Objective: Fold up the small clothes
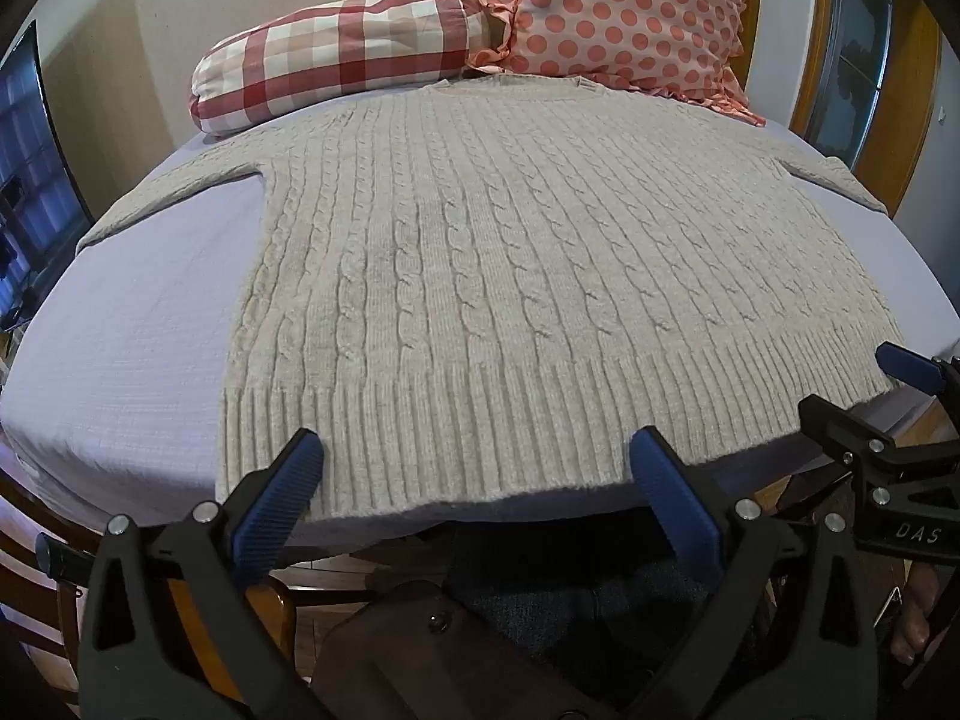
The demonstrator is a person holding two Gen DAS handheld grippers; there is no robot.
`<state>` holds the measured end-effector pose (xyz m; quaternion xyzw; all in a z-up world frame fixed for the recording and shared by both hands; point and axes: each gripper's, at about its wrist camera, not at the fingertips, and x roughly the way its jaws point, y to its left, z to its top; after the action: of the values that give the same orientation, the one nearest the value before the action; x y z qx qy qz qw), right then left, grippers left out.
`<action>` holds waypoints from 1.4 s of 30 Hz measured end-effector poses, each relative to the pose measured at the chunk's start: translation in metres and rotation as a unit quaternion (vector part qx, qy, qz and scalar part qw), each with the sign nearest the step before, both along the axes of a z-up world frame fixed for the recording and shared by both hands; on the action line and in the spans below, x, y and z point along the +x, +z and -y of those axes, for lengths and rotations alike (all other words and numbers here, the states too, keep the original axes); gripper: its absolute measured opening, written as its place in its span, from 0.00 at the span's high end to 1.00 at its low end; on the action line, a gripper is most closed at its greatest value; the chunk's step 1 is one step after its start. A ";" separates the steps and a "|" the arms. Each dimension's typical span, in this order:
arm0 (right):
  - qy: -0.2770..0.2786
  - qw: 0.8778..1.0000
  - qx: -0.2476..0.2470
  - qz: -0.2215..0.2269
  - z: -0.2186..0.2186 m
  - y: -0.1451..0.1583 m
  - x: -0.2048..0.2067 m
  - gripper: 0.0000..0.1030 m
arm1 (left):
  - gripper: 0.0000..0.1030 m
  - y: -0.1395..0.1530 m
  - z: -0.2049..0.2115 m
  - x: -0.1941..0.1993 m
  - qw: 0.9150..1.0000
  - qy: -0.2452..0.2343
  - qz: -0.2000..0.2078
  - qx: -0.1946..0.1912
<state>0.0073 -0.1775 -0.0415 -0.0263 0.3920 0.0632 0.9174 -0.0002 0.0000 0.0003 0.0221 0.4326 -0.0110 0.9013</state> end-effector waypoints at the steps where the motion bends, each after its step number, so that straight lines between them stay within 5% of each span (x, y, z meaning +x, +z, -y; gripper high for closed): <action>1: 0.000 1.000 -0.001 0.000 0.000 0.000 0.000 0.01 | 0.02 0.000 0.000 0.000 1.000 0.000 0.000 0.000; 37: 0.012 1.000 0.005 0.007 0.002 0.002 0.000 0.01 | 0.02 0.000 0.000 0.000 1.000 0.000 -0.001 0.001; 39: 0.018 1.000 0.021 0.008 0.010 0.007 0.004 0.01 | 0.02 0.001 -0.001 0.001 1.000 -0.002 -0.001 0.003; 42: 0.021 0.992 0.120 0.027 0.049 0.025 0.015 0.01 | 0.02 0.003 -0.001 0.001 1.000 -0.014 -0.009 0.003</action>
<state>0.0220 -0.2262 -0.0169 0.0741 0.3564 0.1279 0.9226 0.0012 0.0015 0.0034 0.0306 0.4399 -0.0231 0.8972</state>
